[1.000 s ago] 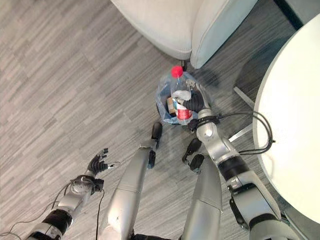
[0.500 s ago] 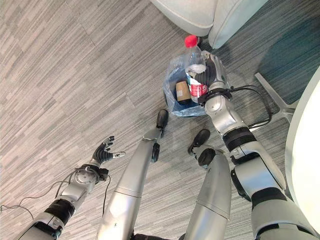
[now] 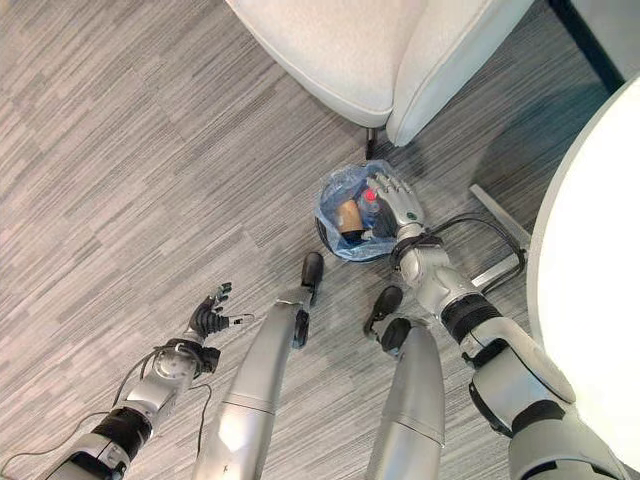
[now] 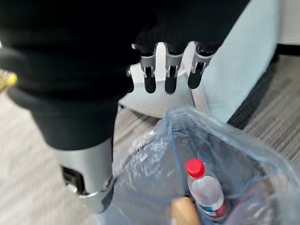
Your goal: Gather garbage on tea table into small bin, then transfer packed bag to large trash can.
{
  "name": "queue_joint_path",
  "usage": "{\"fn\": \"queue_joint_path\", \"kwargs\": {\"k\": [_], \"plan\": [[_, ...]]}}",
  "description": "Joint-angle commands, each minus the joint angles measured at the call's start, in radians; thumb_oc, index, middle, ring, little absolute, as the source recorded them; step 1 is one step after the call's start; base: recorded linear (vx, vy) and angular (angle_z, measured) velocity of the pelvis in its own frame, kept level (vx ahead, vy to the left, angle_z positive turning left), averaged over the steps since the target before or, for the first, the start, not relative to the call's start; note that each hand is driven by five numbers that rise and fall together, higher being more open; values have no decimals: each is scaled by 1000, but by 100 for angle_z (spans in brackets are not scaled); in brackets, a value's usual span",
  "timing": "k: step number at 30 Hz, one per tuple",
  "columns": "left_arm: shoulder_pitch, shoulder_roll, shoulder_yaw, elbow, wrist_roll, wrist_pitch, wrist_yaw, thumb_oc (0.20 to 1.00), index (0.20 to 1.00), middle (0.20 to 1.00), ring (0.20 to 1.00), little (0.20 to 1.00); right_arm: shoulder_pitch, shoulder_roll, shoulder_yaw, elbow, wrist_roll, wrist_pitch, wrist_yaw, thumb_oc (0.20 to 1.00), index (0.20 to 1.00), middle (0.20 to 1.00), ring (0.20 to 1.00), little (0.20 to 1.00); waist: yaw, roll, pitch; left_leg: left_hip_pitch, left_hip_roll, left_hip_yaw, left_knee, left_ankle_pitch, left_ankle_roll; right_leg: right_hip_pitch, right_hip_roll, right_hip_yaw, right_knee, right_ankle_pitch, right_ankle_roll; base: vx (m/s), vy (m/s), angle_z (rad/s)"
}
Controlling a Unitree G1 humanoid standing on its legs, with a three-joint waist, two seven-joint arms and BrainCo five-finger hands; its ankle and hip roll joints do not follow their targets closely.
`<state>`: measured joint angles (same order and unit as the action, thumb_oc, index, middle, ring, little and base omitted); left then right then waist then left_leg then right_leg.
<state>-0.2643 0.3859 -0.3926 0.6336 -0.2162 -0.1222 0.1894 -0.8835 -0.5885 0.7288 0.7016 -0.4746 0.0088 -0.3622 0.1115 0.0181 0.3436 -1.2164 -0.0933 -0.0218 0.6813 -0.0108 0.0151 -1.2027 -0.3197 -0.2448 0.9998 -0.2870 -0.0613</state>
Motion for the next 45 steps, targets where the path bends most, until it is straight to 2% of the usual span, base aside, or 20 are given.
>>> {"fn": "queue_joint_path", "kwargs": {"k": [1, 4, 14, 15, 16, 17, 20, 26, 31, 35, 38, 39, 45], "plan": [[31, 7, 20, 31, 7, -25, 13, 1000, 1000, 1000, 1000, 1000, -31, -30, 38, -8, -53, -5, 13, 1000, 1000, 1000, 1000, 1000, 10, 29, 24, 55, 6, -9, -32, -101, -16, 45, 23, 89, -118, -21, 90, 0, 0, 0], [26, 26, 10, 37, 2, -26, 19, 1000, 1000, 1000, 1000, 1000, -78, -6, 97, 64, -52, 3, 31, 1000, 1000, 1000, 1000, 1000, 20, 34, 34, 42, 2, -10, -28, -98, -17, 36, 22, 89, -113, -21, 95, 0, 0, 0], [21, 42, -19, -15, -16, -37, 30, 1000, 1000, 1000, 1000, 1000, -59, 97, 83, 273, 3, 40, 20, 1000, 1000, 1000, 1000, 1000, 32, 72, 75, -38, -27, -4, 51, -101, -13, -47, 3, 122, -25, -44, 73, 0, -6, 5], [17, 43, -20, -22, -9, -36, 33, 1000, 1000, 1000, 1000, 1000, -43, 109, 74, 275, 19, 38, 28, 953, 953, 953, 953, 953, 31, 73, 81, -46, -27, -1, 59, -101, -15, -54, 4, 121, -16, -45, 70, -6, -36, 4], [14, 42, -21, -24, -5, -35, 32, 1000, 1000, 1000, 1000, 1000, -34, 117, 71, 275, 28, 36, 33, 313, 313, 313, 313, 313, 30, 71, 82, -48, -25, -1, 61, -101, -15, -54, 5, 120, -14, -44, 69, -11, -43, 3], [12, 39, -20, -24, -3, -34, 30, 1000, 1000, 1000, 1000, 1000, -27, 118, 69, 263, 38, 33, 39, 200, 200, 200, 200, 200, 28, 69, 84, -49, -24, -1, 65, -101, -16, -54, 8, 121, -12, -43, 69, -32, -60, 3], [-14, 37, -8, -20, 11, -27, 29, 1000, 1000, 1000, 1000, 1000, -3, 100, 23, 201, 98, 12, 41, 200, 200, 200, 200, 200, 18, 56, 91, 3, -9, 0, 14, -89, -18, -6, 35, 107, -66, -15, 82, -84, -45, -6], [-22, 31, -2, 0, 19, -17, 19, 1000, 1000, 1000, 1000, 1000, 8, 81, -11, 107, 120, 5, 38, 200, 200, 200, 200, 200, 13, 43, 89, 102, 8, -8, -78, -72, -22, 83, 59, 85, -153, 20, 101, -60, -9, -9], [-13, 26, 18, 22, 23, -1, 8, 1000, 1000, 1000, 1000, 1000, 69, 89, -75, 1, 173, -8, 43, 200, 200, 200, 200, 200, 6, 29, 79, 234, 18, -15, -174, -51, -27, 215, 78, 60, -251, 50, 115, -34, -12, -1], [44, 22, 59, 17, 34, 14, -10, 1000, 1000, 1000, 1000, 1000, 244, 133, -202, -225, 306, -56, 76, 200, 200, 200, 200, 200, -19, 5, 59, 483, 27, -12, -324, -36, -31, 458, 102, 35, -422, 105, 134, 26, 31, -8], [86, 16, 86, 10, 35, 19, -17, 1000, 1000, 1000, 1000, 1000, 340, 154, -261, -342, 377, -84, 112, 200, 200, 200, 200, 200, -33, -8, 46, 623, 37, -6, -406, -27, -34, 596, 113, 24, -518, 135, 147, 47, 51, -20], [103, 15, 97, 5, 35, 20, -19, 1000, 1000, 1000, 1000, 1000, 376, 157, -287, -385, 404, -94, 124, 200, 200, 200, 200, 200, -37, -10, 43, 667, 40, 0, -444, 7, -32, 642, 118, 10, -569, 177, 146, 2, 61, -18], [208, 8, 155, -18, 52, 30, -47, 1000, 1000, 1000, 1000, 1000, 520, 152, -368, -577, 482, -135, 208, 200, 200, 200, 200, 200, -65, -32, -29, 891, 54, 15, -558, 7, -26, 878, 141, 5, -731, 217, 170, 100, 42, -15]]}}
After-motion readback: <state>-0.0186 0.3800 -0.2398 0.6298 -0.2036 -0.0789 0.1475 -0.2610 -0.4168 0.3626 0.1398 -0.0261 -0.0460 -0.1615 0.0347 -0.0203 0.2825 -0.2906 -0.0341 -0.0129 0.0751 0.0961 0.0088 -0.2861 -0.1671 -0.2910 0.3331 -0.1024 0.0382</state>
